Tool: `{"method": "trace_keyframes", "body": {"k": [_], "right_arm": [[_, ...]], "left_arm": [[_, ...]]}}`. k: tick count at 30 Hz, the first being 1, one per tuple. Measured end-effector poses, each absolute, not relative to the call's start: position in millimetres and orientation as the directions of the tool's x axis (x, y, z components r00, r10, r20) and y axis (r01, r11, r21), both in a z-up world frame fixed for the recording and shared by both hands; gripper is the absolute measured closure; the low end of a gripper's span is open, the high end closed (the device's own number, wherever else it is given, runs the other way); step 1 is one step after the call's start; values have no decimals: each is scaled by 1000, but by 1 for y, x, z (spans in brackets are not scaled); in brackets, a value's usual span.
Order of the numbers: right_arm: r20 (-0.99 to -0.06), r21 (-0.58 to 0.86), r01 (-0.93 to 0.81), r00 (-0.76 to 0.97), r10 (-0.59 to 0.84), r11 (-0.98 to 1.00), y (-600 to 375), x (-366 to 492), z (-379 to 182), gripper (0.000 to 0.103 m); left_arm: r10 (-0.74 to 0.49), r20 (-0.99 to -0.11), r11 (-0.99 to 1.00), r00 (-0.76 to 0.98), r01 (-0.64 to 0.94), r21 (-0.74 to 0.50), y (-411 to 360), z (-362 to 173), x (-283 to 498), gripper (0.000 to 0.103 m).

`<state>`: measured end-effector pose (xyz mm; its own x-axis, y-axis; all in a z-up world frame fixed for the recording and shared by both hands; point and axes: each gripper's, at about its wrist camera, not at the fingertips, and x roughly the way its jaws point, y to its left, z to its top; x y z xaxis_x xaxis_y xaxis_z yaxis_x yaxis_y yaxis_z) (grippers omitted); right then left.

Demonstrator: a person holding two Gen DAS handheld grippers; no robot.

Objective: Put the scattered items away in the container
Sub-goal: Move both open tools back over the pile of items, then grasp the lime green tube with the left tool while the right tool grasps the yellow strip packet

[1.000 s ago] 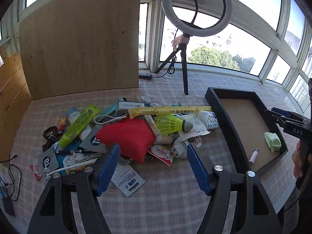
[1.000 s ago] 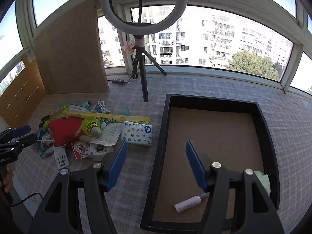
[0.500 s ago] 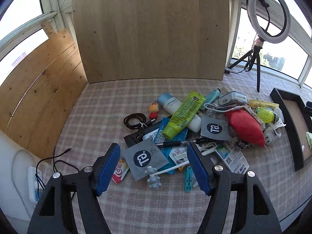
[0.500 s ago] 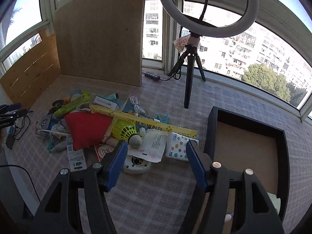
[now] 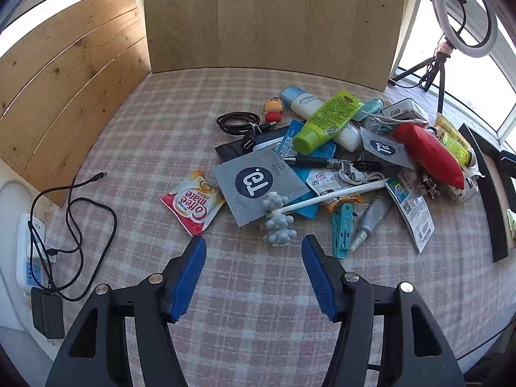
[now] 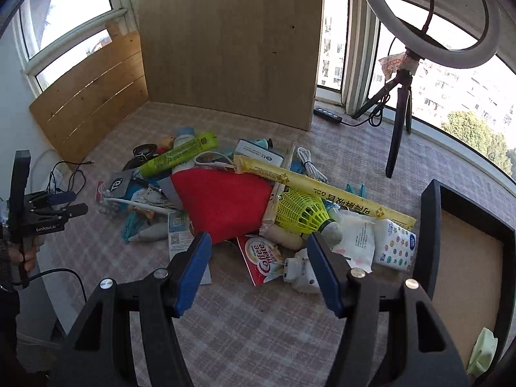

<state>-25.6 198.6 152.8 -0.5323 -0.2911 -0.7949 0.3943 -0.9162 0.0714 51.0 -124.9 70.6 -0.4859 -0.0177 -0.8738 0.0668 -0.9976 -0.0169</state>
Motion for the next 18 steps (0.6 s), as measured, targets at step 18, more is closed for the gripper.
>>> {"method": "trace_keyframes", "body": {"k": [18], "right_arm": [[-818,-5,317,-547,-178,-948,259,-79,146,42]], "left_arm": [[68,-833,-974,-549,-217,63,-34,105,-18,44]]}}
